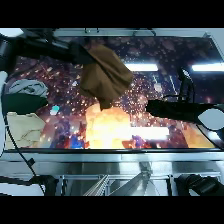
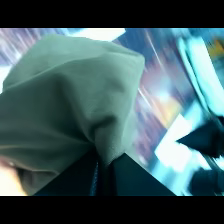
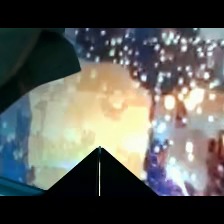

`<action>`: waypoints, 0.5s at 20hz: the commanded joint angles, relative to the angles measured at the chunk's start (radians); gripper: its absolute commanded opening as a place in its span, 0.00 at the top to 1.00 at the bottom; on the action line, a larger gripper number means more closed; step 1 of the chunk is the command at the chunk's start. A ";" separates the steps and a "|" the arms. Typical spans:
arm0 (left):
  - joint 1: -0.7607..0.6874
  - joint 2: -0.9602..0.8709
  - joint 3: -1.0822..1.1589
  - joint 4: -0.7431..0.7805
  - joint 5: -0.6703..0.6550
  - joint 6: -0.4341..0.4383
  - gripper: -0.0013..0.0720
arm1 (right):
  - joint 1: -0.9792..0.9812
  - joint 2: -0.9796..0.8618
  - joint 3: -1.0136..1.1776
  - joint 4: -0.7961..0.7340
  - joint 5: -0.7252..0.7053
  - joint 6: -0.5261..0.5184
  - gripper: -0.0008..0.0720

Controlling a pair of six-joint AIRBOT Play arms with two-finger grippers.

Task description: Fold the shirts.

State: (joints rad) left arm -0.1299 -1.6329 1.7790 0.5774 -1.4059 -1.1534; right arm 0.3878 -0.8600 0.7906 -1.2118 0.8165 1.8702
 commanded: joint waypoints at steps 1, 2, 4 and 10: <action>-0.088 0.007 -0.172 -0.020 -0.048 -0.026 0.95 | 0.000 0.000 0.000 -0.008 0.027 -0.038 0.97; -0.104 0.007 -0.209 -0.021 -0.050 -0.026 0.95 | 0.000 0.000 0.000 -0.008 0.027 -0.049 0.97; -0.111 0.007 -0.243 -0.021 -0.064 -0.026 0.57 | 0.000 0.000 0.000 -0.006 0.045 -0.049 0.97; 0.021 0.014 -0.084 0.012 -0.272 -0.143 0.00 | 0.000 0.000 0.000 0.001 0.134 -0.056 0.97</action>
State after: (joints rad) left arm -0.1646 -1.6245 1.6440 0.5537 -1.5551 -1.2255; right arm 0.3878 -0.8604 0.7906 -1.2190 0.9073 1.8240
